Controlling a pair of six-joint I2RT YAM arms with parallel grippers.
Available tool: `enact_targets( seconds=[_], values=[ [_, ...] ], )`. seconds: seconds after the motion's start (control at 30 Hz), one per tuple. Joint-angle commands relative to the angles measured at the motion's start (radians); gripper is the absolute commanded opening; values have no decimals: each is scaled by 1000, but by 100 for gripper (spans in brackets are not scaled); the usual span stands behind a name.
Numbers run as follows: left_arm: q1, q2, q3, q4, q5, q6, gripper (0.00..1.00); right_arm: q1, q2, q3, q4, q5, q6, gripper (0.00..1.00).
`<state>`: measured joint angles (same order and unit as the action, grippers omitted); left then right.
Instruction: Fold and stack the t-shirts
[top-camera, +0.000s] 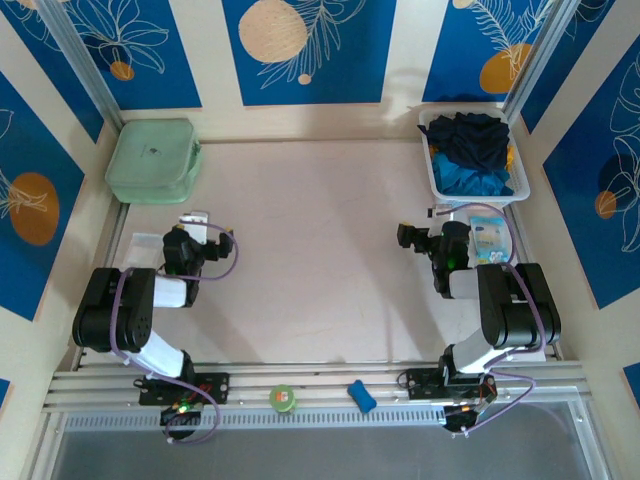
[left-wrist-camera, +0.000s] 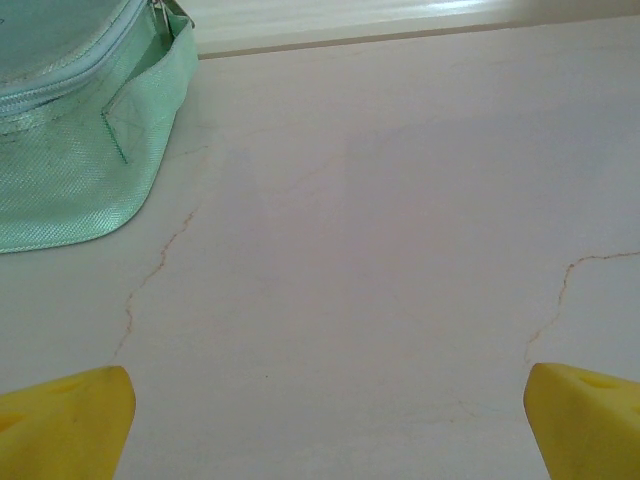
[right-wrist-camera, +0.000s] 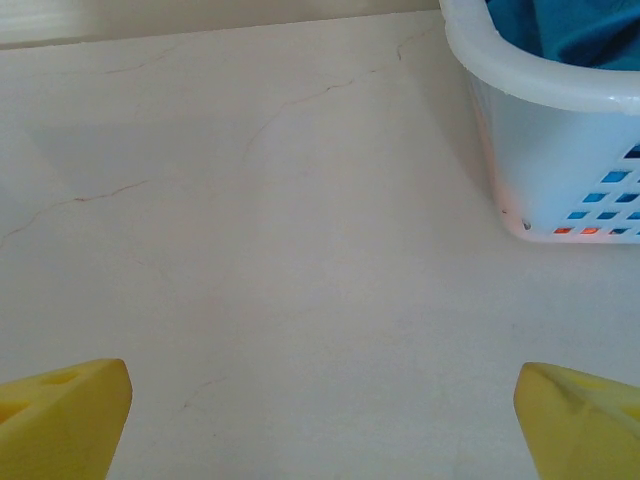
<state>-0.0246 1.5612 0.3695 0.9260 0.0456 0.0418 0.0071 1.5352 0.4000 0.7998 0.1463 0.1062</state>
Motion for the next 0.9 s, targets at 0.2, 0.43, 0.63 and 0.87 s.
enact_targets(
  seconds=[0.2,0.43,0.63,0.87],
  values=[
    [-5,-87,-10,-23,-36,-24,99,-9,-135,63,-185,-7,25,99],
    [-9,-438,203,-674,-230,-264,99,-6,-287,401,-848,217,126,99],
    [-15,-468,438,-1067,-86,-355,100,-98,-130,753,-1163,225,155,99],
    [-40,-449,582,-1321,-32,-363,100,-201,222,1183,-1389,132,157,98]
  ],
)
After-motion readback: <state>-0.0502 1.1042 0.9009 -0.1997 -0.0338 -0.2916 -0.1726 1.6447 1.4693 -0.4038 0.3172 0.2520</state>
